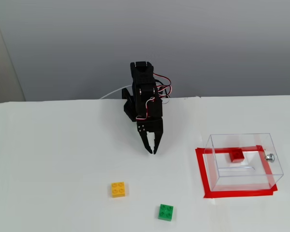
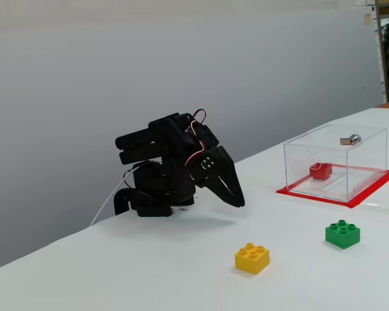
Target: Pick the red lego brick and place it into the transparent box
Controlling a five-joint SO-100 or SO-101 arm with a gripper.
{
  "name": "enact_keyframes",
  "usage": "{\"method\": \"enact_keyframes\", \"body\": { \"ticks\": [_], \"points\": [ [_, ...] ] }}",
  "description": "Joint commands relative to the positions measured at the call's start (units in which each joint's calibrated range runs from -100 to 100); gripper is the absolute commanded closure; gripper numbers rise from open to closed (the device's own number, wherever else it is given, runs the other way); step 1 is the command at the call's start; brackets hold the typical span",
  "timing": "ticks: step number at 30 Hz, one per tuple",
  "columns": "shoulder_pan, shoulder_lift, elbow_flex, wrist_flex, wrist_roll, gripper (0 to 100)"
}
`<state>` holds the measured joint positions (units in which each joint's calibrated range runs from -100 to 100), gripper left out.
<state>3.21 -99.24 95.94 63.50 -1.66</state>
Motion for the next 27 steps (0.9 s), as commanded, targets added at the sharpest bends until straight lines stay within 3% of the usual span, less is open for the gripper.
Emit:
{"method": "enact_keyframes", "body": {
  "ticks": [1, 7, 27],
  "points": [
    [-0.1, -0.7, -1.5, 4.4, 0.2, 99],
    [-0.1, -0.7, -3.6, 10.8, 2.5, 99],
    [0.2, -0.5, -3.6, 10.8, 2.2, 98]
  ]
}}
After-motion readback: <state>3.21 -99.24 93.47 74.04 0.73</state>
